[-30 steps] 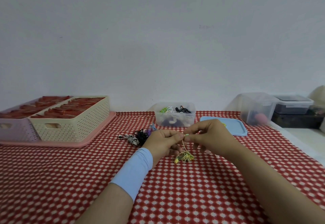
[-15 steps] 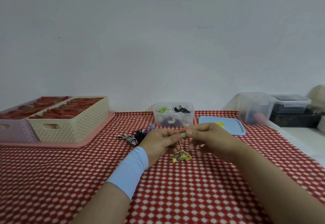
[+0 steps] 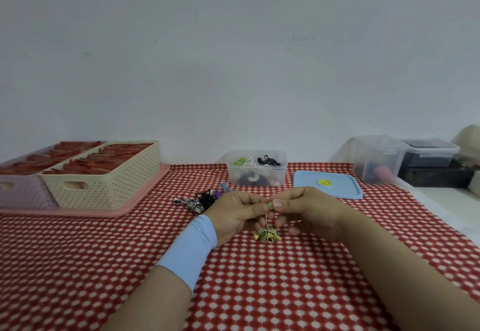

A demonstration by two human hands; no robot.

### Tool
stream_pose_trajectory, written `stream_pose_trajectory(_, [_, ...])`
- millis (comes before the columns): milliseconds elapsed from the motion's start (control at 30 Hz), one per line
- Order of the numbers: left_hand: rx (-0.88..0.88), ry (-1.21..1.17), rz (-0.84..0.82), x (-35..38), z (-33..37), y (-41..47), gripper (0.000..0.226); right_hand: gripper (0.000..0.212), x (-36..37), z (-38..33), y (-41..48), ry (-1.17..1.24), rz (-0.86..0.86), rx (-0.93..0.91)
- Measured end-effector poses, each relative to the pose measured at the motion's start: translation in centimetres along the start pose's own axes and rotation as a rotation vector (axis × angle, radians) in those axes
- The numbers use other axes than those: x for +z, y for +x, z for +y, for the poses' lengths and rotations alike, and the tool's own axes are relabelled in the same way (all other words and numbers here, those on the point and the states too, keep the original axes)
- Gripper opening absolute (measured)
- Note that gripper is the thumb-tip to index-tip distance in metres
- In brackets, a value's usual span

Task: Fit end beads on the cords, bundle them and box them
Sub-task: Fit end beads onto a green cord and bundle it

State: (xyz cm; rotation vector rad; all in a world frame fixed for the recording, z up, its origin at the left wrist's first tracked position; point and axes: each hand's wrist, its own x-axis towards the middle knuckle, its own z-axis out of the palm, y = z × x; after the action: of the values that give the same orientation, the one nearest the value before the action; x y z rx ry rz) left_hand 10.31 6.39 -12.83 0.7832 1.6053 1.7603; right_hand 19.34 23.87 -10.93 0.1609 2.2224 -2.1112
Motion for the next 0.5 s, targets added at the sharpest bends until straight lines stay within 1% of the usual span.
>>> stream_pose_trajectory(67, [-0.002, 0.01, 0.009, -0.17, -0.09, 0.01, 0.012, 0.018, 0.09, 0.01, 0.09, -0.016, 0.008, 0.005])
stream_pose_trajectory(200, [0.007, -0.012, 0.04, -0.23, 0.04, 0.47, 0.011, 0.033, 0.02, 0.21, 0.5, 0.017, 0.048, -0.038])
stream_pose_trajectory(267, [0.012, 0.021, 0.045, -0.33, 0.06, 0.55, 0.012, 0.029, -0.06, 0.33, 0.71, -0.009, 0.056, -0.057])
stream_pose_trajectory(333, [0.009, 0.051, 0.062, -0.45, 0.06, 0.48, 0.011, 0.02, 0.13, 0.51, 0.84, -0.037, 0.088, -0.083])
stream_pose_trajectory(433, [0.035, 0.035, 0.124, -0.61, 0.14, 0.42, 0.011, 0.014, 0.61, 0.51, 0.92, -0.137, 0.187, -0.134])
stream_pose_trajectory(500, [0.063, 0.038, 0.208, -0.82, 0.22, 0.41, 0.011, 0.017, 0.71, 0.28, 0.78, -0.314, 0.19, -0.136])
